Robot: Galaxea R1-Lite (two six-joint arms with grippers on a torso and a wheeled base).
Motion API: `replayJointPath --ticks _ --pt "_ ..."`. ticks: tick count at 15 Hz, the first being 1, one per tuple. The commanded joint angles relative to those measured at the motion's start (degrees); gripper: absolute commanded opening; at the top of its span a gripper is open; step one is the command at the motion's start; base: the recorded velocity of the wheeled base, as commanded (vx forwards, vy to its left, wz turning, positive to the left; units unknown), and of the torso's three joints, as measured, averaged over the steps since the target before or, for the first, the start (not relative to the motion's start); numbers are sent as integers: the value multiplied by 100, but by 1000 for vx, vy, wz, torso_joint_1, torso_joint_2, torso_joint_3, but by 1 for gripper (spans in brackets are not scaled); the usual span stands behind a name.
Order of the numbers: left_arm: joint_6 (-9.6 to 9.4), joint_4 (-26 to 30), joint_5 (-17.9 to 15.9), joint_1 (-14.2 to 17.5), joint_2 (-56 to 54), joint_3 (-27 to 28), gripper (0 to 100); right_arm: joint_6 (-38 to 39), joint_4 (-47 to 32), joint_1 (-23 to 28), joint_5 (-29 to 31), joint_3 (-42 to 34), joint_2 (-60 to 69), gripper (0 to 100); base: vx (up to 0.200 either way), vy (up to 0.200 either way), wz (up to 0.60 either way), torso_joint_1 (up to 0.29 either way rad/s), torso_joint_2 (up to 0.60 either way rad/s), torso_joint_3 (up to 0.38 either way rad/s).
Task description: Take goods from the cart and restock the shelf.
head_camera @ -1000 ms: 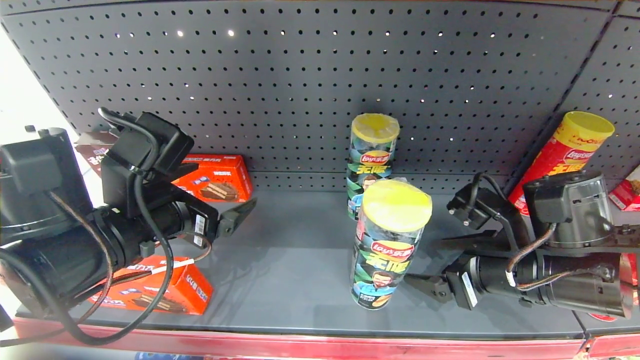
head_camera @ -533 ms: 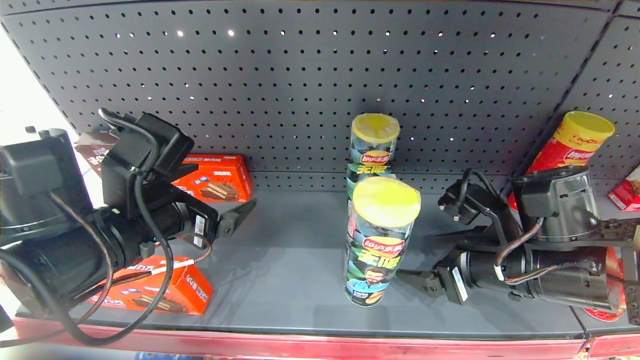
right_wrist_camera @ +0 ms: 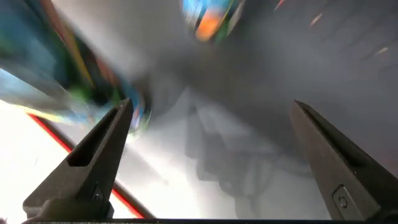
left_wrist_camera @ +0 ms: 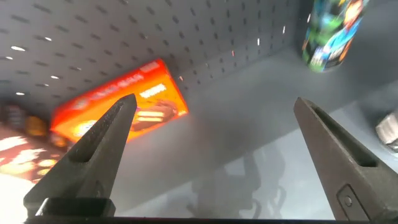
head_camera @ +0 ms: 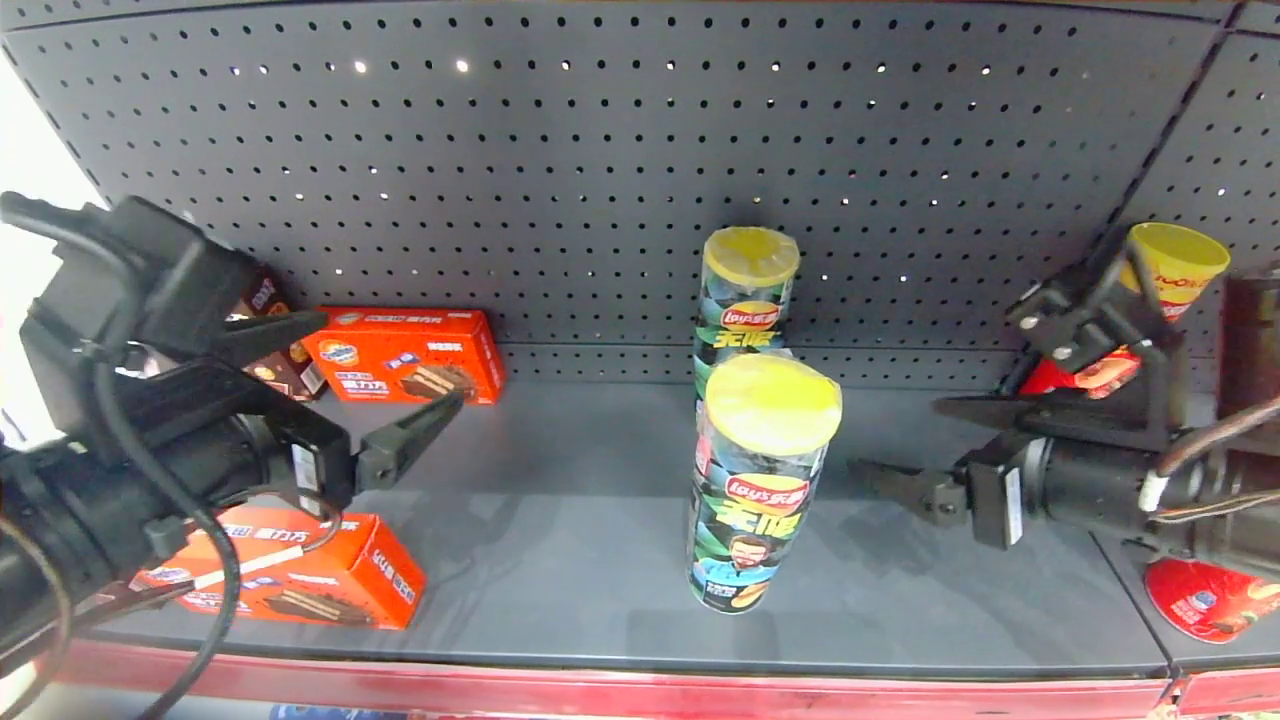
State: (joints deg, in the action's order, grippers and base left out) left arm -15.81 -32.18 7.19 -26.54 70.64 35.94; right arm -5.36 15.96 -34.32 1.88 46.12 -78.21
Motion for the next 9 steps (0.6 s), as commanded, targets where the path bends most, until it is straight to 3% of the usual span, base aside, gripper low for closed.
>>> replayJointPath --ticks 1,5,6,8,9 --pt "17 125 10 -18 -1334 -386 100 -44 329 13 173 -358 1159 100 0 0 0 0 0 0" --pt "-1 713 72 -194 -3303 -1379 100 -79 716 13 173 -1351 2495 100 0 0 0 0 0 0" --pt "-18 1197 125 -132 -3856 -1520 100 -79 716 13 173 -1588 2838 100 0 0 0 0 0 0" --pt "-27 3104 204 -80 -5412 -1572 100 -70 619 57 173 -2221 3919 100 0 0 0 0 0 0" --pt "-27 3341 204 -62 -5632 -1581 100 -70 575 57 181 -2335 4069 100 0 0 0 0 0 0"
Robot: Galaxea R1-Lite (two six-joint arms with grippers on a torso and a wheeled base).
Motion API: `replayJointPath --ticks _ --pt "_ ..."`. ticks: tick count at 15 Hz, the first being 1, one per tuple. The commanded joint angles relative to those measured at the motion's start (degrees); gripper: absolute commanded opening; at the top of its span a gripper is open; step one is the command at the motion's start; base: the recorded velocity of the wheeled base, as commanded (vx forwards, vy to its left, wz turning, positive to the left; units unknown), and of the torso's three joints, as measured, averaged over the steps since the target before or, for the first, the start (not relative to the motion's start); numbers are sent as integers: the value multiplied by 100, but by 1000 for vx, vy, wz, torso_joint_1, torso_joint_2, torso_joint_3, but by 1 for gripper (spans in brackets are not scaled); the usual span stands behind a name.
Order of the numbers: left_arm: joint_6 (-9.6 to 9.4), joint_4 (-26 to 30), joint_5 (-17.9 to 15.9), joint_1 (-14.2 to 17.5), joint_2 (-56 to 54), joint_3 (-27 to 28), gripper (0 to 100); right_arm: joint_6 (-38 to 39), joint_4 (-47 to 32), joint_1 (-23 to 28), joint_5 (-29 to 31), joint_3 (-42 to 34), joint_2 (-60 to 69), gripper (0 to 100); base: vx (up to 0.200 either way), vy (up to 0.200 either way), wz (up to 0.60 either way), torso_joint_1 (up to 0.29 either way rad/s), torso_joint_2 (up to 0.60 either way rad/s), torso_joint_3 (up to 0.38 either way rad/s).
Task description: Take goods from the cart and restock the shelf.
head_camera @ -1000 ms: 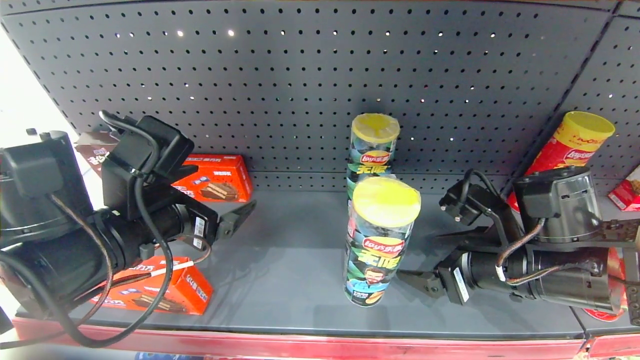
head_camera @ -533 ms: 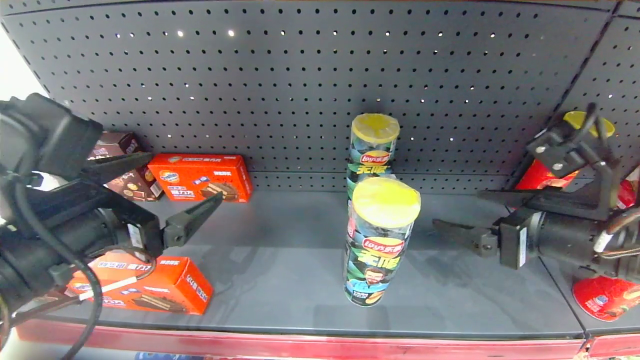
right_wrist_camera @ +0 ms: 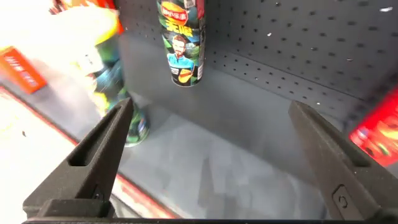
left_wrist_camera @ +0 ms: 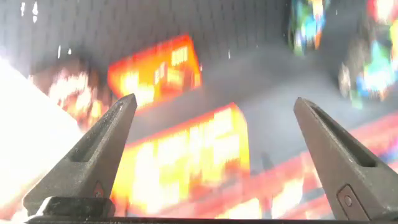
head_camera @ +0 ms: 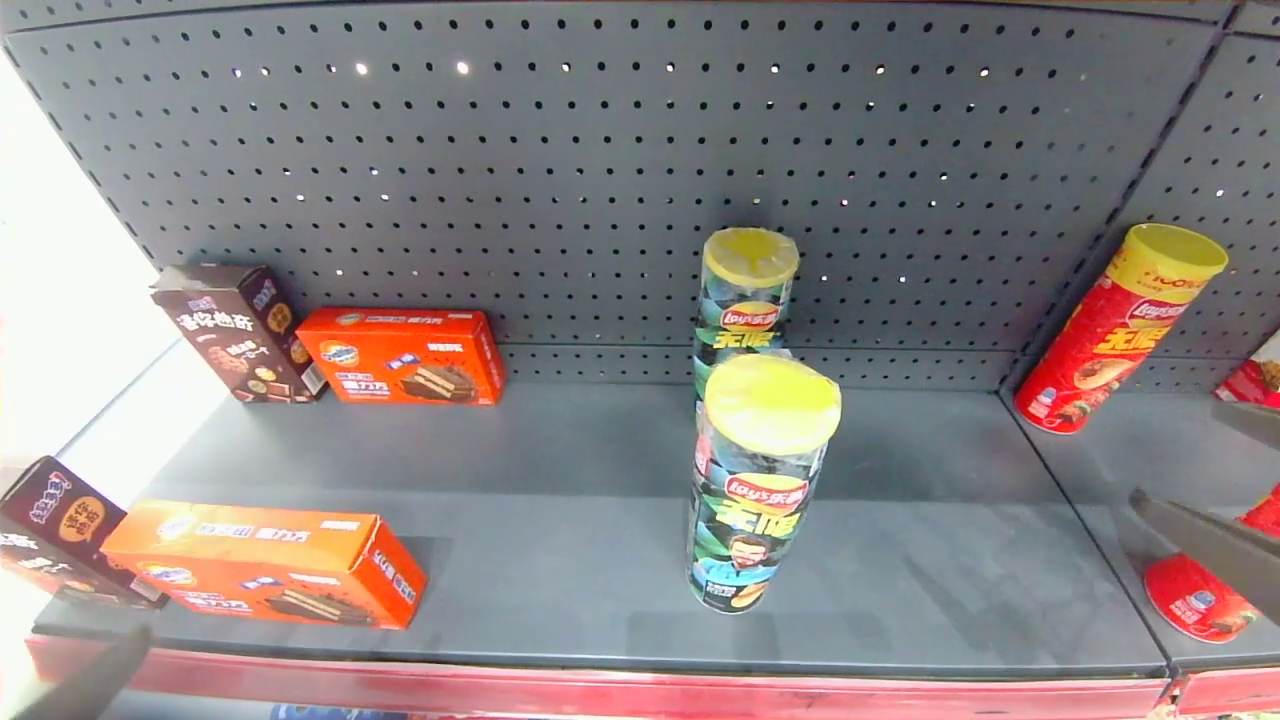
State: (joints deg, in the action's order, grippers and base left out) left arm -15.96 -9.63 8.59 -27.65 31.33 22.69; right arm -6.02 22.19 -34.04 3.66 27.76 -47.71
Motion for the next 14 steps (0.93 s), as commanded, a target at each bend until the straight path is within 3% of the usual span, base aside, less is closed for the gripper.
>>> replayJointPath --ticks 1,4,8,10,12,14 --pt "-21 1631 46 172 -2245 -379 100 -4 -180 37 3 -886 1475 100 0 0 0 0 0 0" --pt "-101 1710 19 488 -2781 -977 100 -13 -522 37 -5 -1616 2231 100 0 0 0 0 0 0" --pt "-127 1693 -51 524 -3133 -1768 100 -22 -672 37 -14 -2591 2873 100 0 0 0 0 0 0" --pt "-109 1693 -51 585 -3089 -1759 100 -39 -1296 117 153 -2776 3101 100 0 0 0 0 0 0" --pt "-101 1693 -51 787 -2808 -1759 100 13 -2289 494 390 -2600 3233 100 0 0 0 0 0 0" --pt "-83 1693 -51 1253 -2553 -1759 100 40 -2289 1672 460 -2600 2653 100 0 0 0 0 0 0"
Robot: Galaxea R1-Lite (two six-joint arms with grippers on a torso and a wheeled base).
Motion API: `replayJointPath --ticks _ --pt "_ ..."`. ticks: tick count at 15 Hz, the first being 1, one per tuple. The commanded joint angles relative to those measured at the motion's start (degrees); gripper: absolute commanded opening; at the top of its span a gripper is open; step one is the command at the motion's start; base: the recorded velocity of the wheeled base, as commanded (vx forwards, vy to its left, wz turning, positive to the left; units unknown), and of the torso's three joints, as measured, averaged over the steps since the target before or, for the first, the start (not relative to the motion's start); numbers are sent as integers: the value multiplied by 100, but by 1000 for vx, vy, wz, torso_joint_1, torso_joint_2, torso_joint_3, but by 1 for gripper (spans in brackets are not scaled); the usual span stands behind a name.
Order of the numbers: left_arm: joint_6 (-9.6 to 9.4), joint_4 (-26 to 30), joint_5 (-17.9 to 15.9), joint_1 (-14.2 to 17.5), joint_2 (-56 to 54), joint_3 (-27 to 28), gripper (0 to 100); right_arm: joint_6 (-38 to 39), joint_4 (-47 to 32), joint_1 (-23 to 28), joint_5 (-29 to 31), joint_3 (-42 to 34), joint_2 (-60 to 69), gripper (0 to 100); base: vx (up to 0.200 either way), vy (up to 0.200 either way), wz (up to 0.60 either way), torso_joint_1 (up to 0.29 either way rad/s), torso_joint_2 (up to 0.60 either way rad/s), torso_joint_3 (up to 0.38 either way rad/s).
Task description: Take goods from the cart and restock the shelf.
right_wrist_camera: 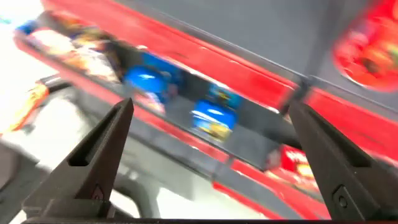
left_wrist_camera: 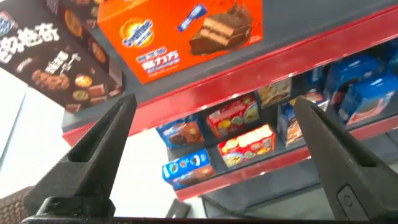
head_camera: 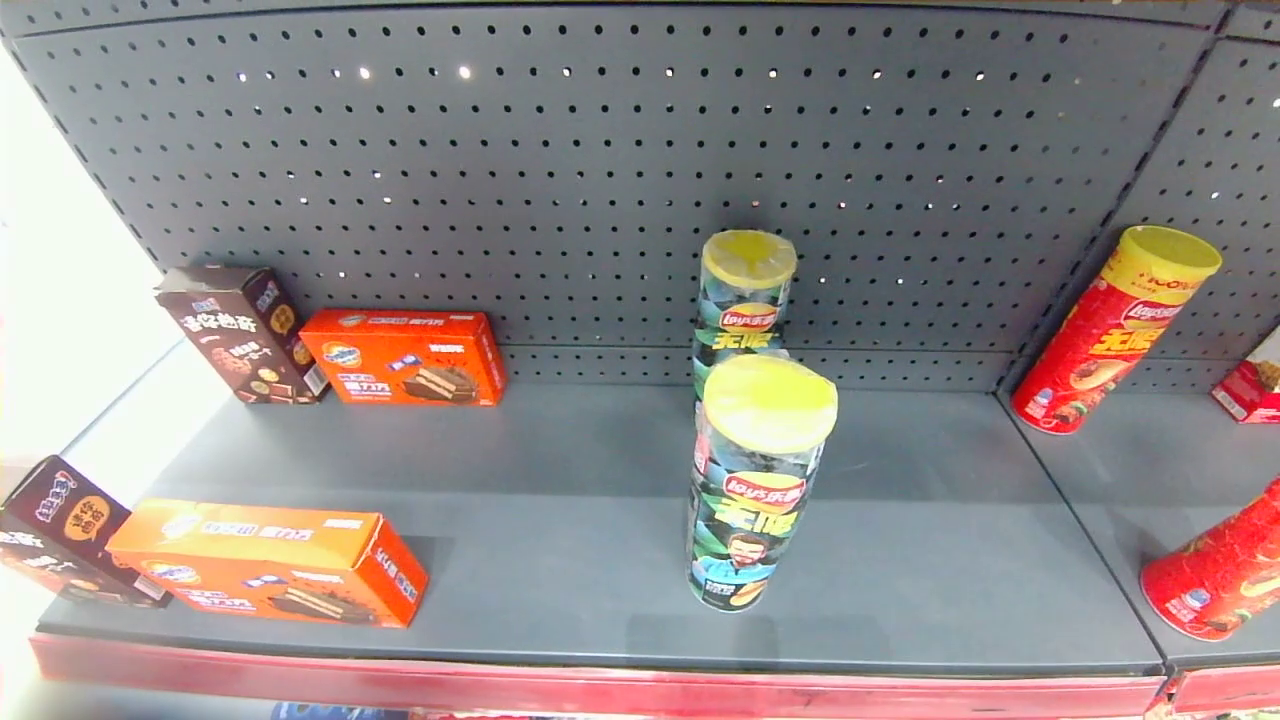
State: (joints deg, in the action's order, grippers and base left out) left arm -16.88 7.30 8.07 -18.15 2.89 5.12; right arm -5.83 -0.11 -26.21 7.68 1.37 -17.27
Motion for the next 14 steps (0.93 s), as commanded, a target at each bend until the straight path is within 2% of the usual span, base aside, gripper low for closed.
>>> replayJointPath --ticks 1,2,3,4,5,7,8,9,10,11,13,14 --pt "18 -1 2 532 335 -2 100 20 -59 1399 23 39 -479 100 0 0 0 0 0 0" --pt "18 -1 2 813 353 -2 100 55 -51 1918 23 39 -400 100 0 0 0 0 0 0" --pt "10 -1 2 1007 326 -2 100 64 -51 2182 23 39 -241 100 0 0 0 0 0 0" --pt "-8 -1 2 1525 274 -11 100 91 -59 2814 14 39 567 100 0 0 0 0 0 0" --pt "-17 -1 -7 1877 89 -11 100 258 -103 3043 -100 57 1121 100 0 0 0 0 0 0" --pt "27 -1 -7 1877 -157 -11 100 609 204 3043 -30 -57 1244 100 0 0 0 0 0 0" --pt "1 -1 -34 1815 -236 -11 100 653 450 3025 -241 -137 1244 100 0 0 0 0 0 0" --pt "18 -10 -192 1806 -254 -11 100 627 336 2893 -961 -128 1297 100 0 0 0 0 0 0" --pt "27 -27 -473 1806 -263 -29 100 618 222 2735 -1269 -75 1464 100 0 0 0 0 0 0" --pt "18 -97 -710 1806 -263 -64 100 627 125 2709 -909 -66 1525 100 0 0 0 0 0 0" --pt "10 -150 -904 1806 -271 -160 100 943 72 2674 -30 -137 1648 100 0 0 0 0 0 0" --pt "18 -185 -904 1806 -263 -160 100 688 46 2665 -214 -137 1657 100 0 0 0 0 0 0"
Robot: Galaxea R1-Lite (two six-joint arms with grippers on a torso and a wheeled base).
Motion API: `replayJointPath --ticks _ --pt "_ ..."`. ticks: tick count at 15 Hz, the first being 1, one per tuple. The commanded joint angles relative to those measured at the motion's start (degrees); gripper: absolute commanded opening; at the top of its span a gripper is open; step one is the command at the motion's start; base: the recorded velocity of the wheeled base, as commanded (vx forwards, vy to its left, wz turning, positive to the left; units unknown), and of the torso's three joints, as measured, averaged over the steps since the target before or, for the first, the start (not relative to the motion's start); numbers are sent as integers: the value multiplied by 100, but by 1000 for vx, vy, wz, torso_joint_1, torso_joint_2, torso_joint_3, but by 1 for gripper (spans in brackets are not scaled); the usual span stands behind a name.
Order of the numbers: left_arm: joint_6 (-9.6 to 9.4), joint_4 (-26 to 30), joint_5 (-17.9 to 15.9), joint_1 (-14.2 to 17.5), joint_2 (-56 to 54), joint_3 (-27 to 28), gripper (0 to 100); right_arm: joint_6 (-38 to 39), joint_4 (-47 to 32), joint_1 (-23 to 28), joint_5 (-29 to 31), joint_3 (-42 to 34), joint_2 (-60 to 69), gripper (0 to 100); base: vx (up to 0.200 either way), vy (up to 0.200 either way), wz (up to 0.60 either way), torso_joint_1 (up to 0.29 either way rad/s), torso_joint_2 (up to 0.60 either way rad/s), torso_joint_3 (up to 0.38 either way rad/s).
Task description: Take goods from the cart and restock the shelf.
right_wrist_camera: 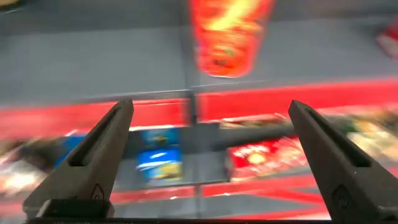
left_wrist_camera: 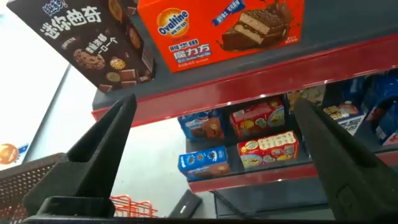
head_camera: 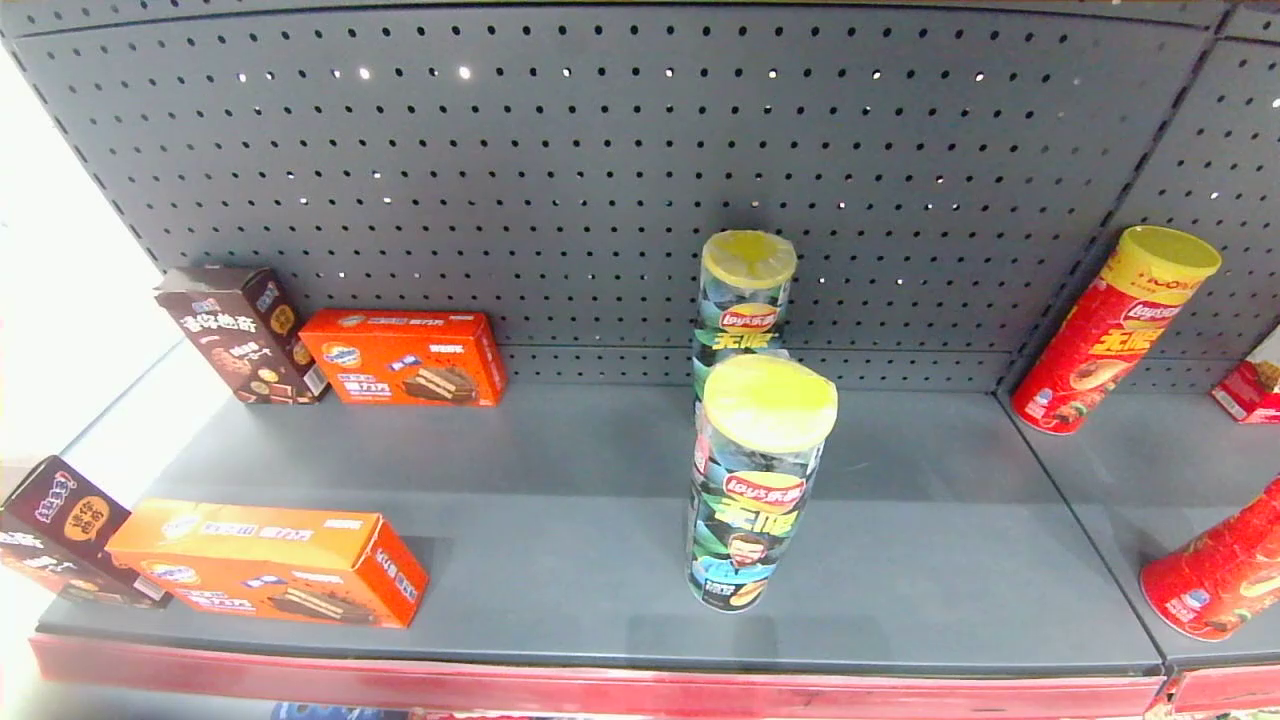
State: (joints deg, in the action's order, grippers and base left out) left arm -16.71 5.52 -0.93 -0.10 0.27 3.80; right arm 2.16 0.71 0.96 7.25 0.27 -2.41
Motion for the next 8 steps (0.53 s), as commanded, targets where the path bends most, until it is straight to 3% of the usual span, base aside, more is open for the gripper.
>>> replayJointPath --ticks 1,3,5,8 --pt "10 -34 -4 1 0 -38 100 -269 -79 -61 -251 -27 189 100 0 0 0 0 0 0" --pt "1 -34 -13 1 0 -38 100 -225 -71 -61 -251 -27 215 100 0 0 0 0 0 0" --pt "63 -34 -312 1 0 -38 100 -242 -71 -79 -251 -27 224 100 0 0 0 0 0 0" --pt "388 -34 -197 19 8 -38 100 -242 -71 -79 -251 -27 224 100 0 0 0 0 0 0"
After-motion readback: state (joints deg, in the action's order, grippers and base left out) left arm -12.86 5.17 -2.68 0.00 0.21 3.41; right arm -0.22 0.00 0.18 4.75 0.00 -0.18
